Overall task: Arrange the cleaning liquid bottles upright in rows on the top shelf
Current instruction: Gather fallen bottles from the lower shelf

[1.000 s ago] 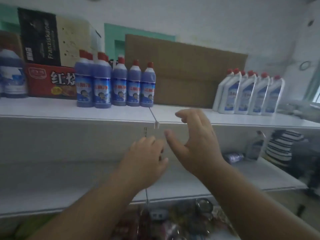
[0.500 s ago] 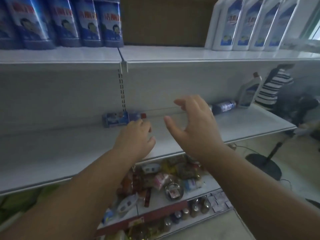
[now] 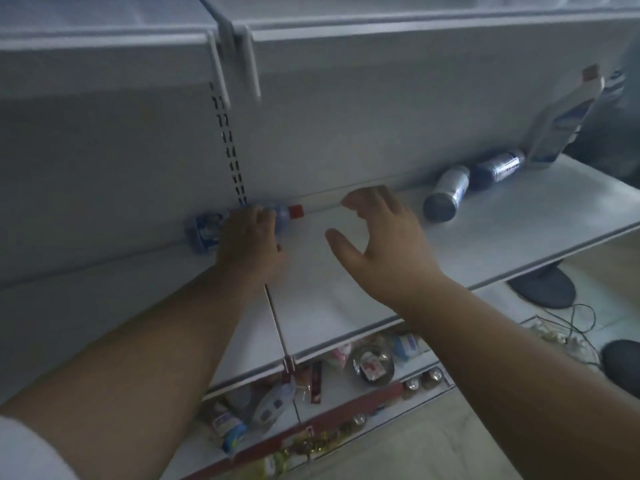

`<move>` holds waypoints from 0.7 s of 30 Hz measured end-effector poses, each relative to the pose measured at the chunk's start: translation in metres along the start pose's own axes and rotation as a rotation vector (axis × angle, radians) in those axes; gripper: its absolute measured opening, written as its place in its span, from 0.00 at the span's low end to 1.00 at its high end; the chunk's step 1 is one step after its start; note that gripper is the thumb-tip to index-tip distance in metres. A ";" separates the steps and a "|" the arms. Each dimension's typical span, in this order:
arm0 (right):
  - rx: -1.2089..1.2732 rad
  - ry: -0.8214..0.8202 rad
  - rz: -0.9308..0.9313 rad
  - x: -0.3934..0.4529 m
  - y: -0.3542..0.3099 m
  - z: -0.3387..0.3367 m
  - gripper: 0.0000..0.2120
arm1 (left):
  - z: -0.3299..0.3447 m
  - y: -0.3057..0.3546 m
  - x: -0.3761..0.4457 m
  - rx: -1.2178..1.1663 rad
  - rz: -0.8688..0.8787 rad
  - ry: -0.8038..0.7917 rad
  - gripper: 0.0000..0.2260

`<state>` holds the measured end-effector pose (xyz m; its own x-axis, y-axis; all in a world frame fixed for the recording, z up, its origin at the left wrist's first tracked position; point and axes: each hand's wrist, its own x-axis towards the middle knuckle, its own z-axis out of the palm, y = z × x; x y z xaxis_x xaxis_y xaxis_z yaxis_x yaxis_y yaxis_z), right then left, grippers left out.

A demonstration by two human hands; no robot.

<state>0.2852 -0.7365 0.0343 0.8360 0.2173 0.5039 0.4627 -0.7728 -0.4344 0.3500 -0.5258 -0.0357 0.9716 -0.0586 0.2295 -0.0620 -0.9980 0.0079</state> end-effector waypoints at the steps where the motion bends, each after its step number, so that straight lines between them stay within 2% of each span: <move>1: 0.002 0.004 0.004 0.003 0.003 0.003 0.19 | 0.004 -0.001 0.002 0.014 -0.014 0.013 0.30; 4: 0.023 0.015 0.002 0.006 0.014 0.009 0.18 | 0.004 0.002 0.010 0.145 -0.077 0.037 0.35; 7: 0.056 0.012 0.003 0.005 0.024 0.011 0.18 | -0.002 0.009 0.017 0.255 -0.058 0.049 0.28; 10: 0.073 0.000 0.018 0.008 0.037 0.007 0.17 | 0.001 0.015 0.018 0.185 -0.037 -0.032 0.20; 12: 0.087 0.019 0.014 0.012 0.050 0.002 0.17 | 0.000 0.021 0.018 0.134 0.003 -0.057 0.21; 16: 0.118 0.063 0.034 0.024 0.094 -0.018 0.16 | -0.011 0.051 0.018 0.120 0.122 0.014 0.25; 21: 0.132 0.059 0.103 0.044 0.193 -0.035 0.13 | -0.035 0.140 0.030 -0.110 0.052 0.083 0.20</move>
<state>0.4007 -0.8967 -0.0009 0.8640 0.1023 0.4931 0.4132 -0.7036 -0.5781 0.3630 -0.6665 0.0062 0.9446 -0.1035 0.3116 -0.1407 -0.9851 0.0993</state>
